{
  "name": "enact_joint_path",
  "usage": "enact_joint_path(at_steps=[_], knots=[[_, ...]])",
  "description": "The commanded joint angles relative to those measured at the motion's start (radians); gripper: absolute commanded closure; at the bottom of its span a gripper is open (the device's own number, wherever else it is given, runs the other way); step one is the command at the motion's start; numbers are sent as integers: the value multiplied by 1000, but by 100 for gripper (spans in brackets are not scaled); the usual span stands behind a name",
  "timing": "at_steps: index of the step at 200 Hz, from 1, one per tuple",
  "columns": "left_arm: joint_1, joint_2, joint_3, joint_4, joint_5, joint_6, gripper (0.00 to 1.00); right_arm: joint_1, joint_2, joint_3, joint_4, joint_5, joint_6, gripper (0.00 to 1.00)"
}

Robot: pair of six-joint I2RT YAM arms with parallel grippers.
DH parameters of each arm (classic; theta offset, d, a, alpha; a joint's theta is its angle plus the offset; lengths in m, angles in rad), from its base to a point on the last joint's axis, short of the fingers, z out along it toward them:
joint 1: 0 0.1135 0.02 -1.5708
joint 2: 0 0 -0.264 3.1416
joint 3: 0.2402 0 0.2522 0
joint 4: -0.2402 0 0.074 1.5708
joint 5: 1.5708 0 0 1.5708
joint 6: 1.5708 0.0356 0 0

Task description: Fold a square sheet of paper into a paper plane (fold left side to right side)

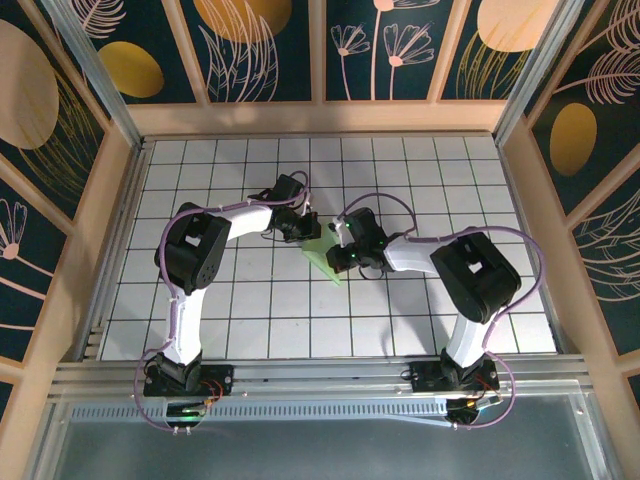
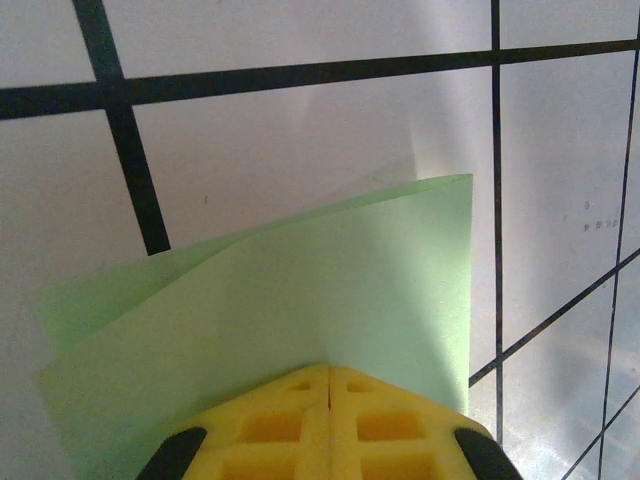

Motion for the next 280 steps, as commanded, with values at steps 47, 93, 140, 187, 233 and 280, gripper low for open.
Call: enact_joint_path(at_steps=[47,93,140,187,233,280], knots=[[-1,30,-23,-52,-74,7,100,6,42,2,-11,8,-2,100],[-1,31,-21,-54,-74,8,100,7,28,-1,-19,23,-7,100],[0,31,-22,-52,-76,9,100,7,3,-16,-14,38,-5,100],[0,32,-23,-53,-79,9,100,3,-3,-15,-3,40,-1,100],[-1,33,-23,-54,-79,9,100,2,-19,-27,5,36,4,100],[-1,35,-22,-55,-79,9,100,1,-28,-35,11,38,5,100]])
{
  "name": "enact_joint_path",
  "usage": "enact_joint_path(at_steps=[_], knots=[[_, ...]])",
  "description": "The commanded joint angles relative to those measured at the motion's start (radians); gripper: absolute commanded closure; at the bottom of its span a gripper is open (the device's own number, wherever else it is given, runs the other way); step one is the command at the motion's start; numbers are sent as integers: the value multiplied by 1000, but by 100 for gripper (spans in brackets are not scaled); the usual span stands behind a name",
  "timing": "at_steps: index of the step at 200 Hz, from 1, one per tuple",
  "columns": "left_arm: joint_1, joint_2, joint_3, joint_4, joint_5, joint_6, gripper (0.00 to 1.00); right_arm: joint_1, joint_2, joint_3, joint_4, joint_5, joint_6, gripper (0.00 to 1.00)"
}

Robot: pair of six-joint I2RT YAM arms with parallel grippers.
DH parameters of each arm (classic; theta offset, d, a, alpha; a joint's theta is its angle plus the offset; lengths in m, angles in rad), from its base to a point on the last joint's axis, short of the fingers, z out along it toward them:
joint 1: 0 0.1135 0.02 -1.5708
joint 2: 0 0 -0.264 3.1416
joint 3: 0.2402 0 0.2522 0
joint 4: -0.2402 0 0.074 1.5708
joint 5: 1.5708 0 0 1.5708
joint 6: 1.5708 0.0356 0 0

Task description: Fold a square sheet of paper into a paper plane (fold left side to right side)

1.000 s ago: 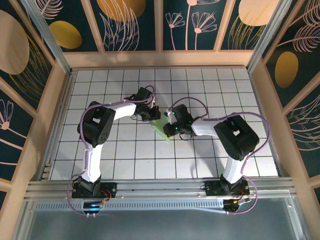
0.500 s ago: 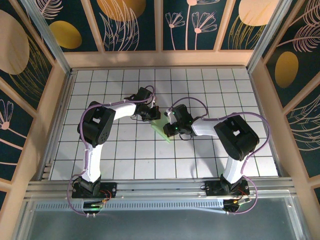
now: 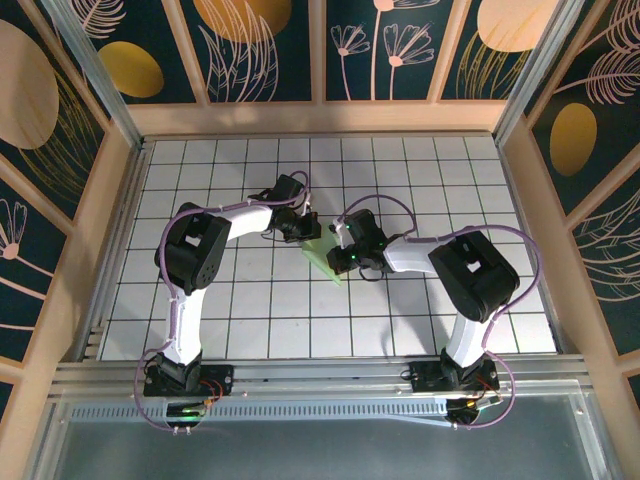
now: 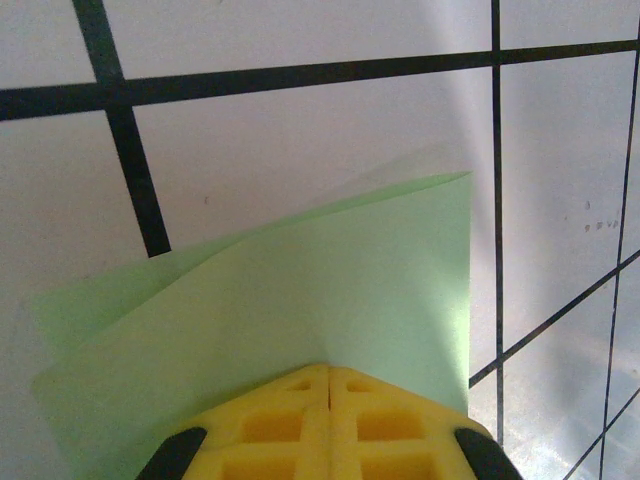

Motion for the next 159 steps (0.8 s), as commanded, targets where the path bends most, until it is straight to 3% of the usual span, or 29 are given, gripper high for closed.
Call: enact_joint_path(at_steps=[1,141,159], knots=[[0,35,-22,-55,-76,10,100,1,-34,-23,-1,28,4,100],[0,32,-21,-58,-81,12,100,1,-5,0,-1,25,-1,100],[0,27,-21,-54,-82,10,96,1,13,-3,-6,25,-5,100]])
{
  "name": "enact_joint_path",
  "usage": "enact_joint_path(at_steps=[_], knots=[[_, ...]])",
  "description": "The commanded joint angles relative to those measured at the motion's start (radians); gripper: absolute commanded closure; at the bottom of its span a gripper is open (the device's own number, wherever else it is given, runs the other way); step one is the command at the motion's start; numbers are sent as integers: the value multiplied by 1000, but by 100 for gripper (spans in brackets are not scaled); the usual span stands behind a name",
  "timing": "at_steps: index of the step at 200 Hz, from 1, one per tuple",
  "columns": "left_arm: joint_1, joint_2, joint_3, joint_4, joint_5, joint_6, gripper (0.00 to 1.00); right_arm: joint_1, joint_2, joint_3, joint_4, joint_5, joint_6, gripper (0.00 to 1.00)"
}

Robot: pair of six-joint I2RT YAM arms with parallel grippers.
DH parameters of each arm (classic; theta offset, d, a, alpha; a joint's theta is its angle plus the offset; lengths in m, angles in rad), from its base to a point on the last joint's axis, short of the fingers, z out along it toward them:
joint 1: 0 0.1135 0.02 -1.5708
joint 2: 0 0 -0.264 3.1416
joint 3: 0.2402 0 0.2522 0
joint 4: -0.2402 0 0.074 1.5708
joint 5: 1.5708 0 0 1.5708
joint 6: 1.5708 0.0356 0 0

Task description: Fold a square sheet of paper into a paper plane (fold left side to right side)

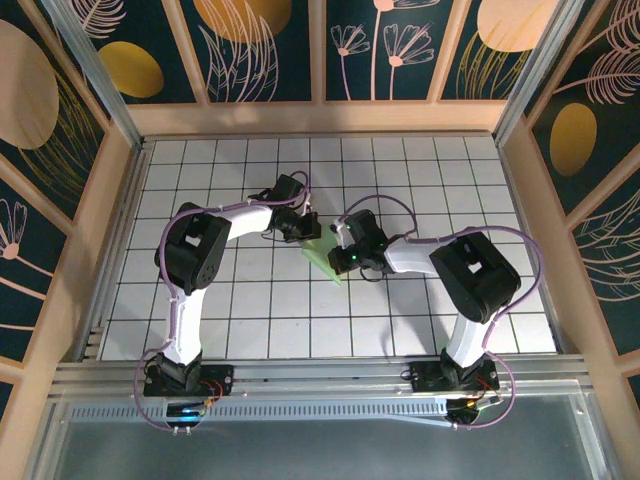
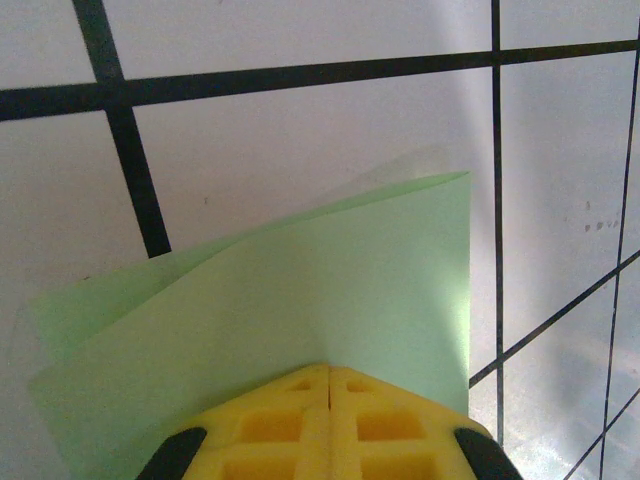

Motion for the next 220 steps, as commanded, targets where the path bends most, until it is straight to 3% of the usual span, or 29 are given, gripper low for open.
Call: enact_joint_path(at_steps=[1,50,93,141,180,220], knots=[[0,26,-21,-54,-82,10,96,1,20,3,-9,8,-5,100],[6,-36,11,-52,-105,8,86,1,41,-24,-36,1,-14,100],[25,-146,2,-26,-129,6,82,1,51,-33,-43,-13,-15,100],[18,-307,-210,121,-35,-6,95,0,46,-30,-44,-20,-18,100],[-43,-349,-367,255,109,-63,96,-3,46,-25,-48,-20,-20,100],[-73,-314,-431,339,121,-128,97,-3,44,-26,-50,-15,-18,100]])
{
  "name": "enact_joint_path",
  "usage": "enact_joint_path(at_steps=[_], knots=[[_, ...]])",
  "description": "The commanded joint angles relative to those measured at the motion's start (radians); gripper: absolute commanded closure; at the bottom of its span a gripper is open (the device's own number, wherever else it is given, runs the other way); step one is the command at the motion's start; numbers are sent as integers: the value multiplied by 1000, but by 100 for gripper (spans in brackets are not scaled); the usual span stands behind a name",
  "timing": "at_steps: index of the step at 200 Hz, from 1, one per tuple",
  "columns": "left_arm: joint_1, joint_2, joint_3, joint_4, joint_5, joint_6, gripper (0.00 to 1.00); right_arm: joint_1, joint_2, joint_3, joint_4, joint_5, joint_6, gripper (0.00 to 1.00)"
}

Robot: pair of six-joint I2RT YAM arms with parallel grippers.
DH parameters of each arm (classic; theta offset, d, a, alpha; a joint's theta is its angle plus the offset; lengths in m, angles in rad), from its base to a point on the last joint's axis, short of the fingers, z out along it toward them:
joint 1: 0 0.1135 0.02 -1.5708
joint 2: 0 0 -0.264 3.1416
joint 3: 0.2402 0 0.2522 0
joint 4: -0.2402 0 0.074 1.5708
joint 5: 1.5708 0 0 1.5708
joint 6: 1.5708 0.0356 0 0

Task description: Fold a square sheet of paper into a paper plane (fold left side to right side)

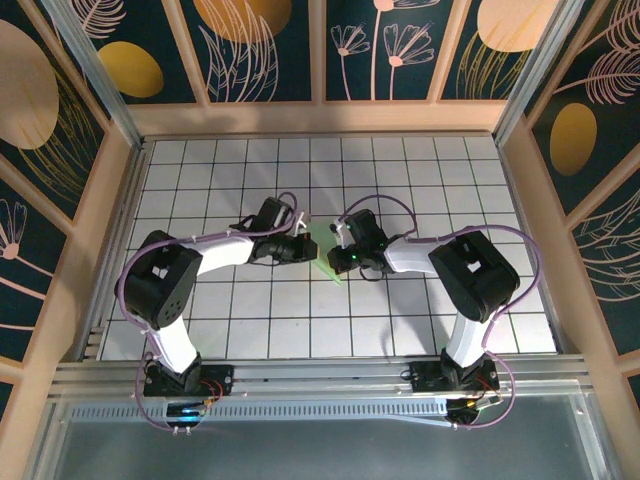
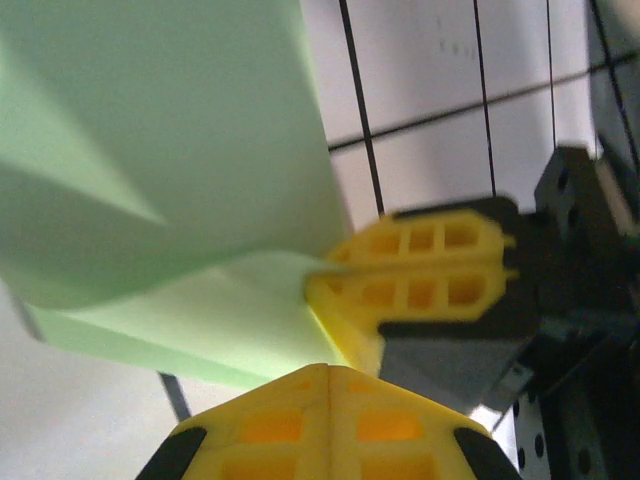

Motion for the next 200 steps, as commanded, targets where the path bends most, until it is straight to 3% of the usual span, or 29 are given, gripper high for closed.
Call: enact_joint_path(at_steps=[1,200], knots=[[-4,24,-13,103,43,-51,97,0,35,-27,-61,-3,-17,100],[-11,112,-38,82,-40,-43,98,0,45,-16,-70,1,-23,100]])
